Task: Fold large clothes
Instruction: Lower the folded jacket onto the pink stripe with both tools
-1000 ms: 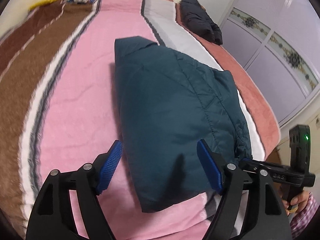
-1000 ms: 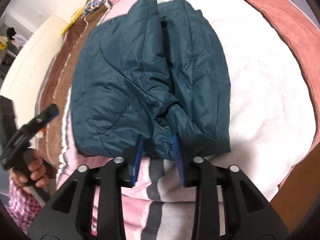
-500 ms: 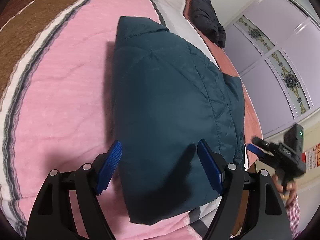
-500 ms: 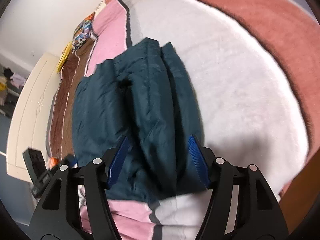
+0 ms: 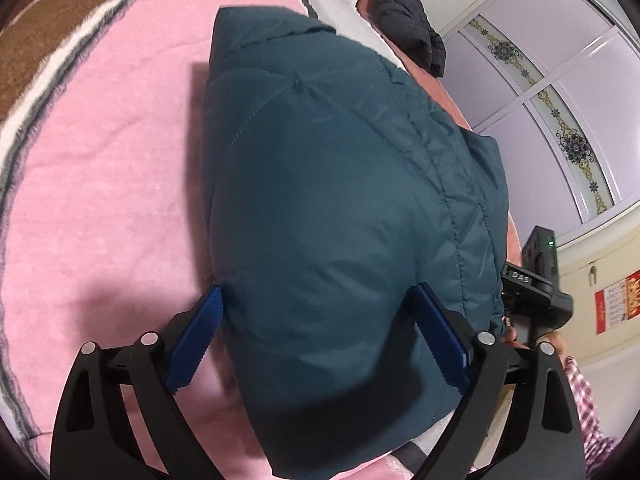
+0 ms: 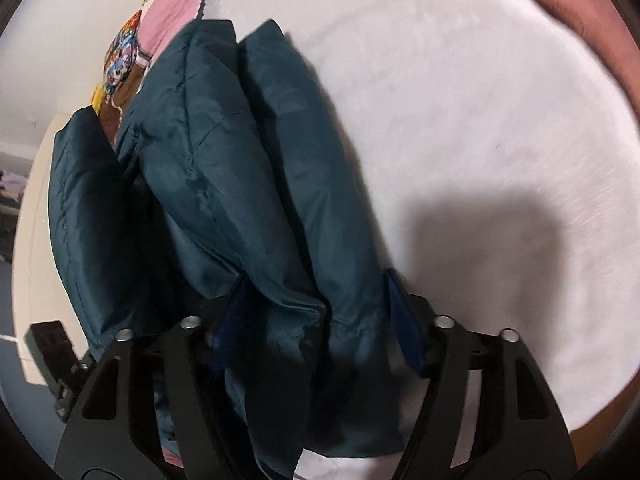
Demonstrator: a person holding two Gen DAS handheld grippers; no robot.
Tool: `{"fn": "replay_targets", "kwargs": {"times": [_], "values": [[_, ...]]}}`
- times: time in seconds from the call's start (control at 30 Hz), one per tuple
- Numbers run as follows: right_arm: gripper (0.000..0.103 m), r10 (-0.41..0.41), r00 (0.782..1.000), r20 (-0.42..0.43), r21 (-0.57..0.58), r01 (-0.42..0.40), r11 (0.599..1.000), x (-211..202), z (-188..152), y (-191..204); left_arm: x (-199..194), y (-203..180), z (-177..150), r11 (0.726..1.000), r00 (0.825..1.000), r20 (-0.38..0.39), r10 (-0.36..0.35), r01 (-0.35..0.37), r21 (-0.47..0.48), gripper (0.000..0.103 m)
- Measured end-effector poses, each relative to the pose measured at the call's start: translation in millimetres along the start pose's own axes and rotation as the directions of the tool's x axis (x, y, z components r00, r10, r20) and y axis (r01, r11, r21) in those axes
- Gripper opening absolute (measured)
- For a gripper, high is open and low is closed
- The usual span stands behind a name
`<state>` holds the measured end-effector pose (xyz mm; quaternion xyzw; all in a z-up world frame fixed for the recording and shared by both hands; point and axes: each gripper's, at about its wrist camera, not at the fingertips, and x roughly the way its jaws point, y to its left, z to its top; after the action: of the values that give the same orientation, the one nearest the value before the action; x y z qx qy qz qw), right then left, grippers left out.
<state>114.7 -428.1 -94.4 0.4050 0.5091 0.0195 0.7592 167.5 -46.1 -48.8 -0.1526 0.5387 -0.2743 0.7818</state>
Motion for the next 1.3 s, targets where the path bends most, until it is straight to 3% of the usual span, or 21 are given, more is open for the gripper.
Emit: {"fn": "replay_targets", "kwargs": {"times": [0.07,0.17,0.3,0.4,0.6,0.77,0.93,1.3], "values": [[0.041,0.033,0.999,-0.012,0.002,-0.033,0.999,2,-2,-1,1,0,1,1.0,1.0,-0.01,-0.009,0.009,0.005,0.087],[0.025,0.039,0.999,-0.01,-0.044,-0.04,0.998,0,-7,9,-1,-8,1,0.999,1.0,0.007,0.012,-0.012,0.052,0.071],[0.018,-0.024,0.998,0.049,-0.13,0.03,0.991,-4,-19,32,-13,-15,-1,0.989,0.995,0.073,0.068,-0.077,0.127,0.049],[0.016,-0.035,0.996,0.087,-0.185,0.051,0.981,-4,-27,53,-24,-16,3,0.978,0.987,0.12,0.105,-0.125,0.167,0.043],[0.015,-0.012,0.997,0.077,-0.259,0.032,0.965,14,-40,99,-52,12,20,0.97,0.97,0.182,0.159,-0.187,0.152,0.041],[0.015,-0.009,0.998,0.062,-0.336,0.03,0.941,44,-45,149,-80,52,33,0.96,0.946,0.23,0.229,-0.258,0.105,0.041],[0.015,-0.049,0.997,0.064,-0.384,0.07,0.921,62,-56,183,-88,90,43,0.968,0.945,0.226,0.235,-0.249,0.035,0.042],[0.028,-0.104,0.993,0.06,-0.328,0.118,0.937,52,-53,168,-91,83,43,0.956,0.935,0.208,0.286,-0.293,0.003,0.063]]}}
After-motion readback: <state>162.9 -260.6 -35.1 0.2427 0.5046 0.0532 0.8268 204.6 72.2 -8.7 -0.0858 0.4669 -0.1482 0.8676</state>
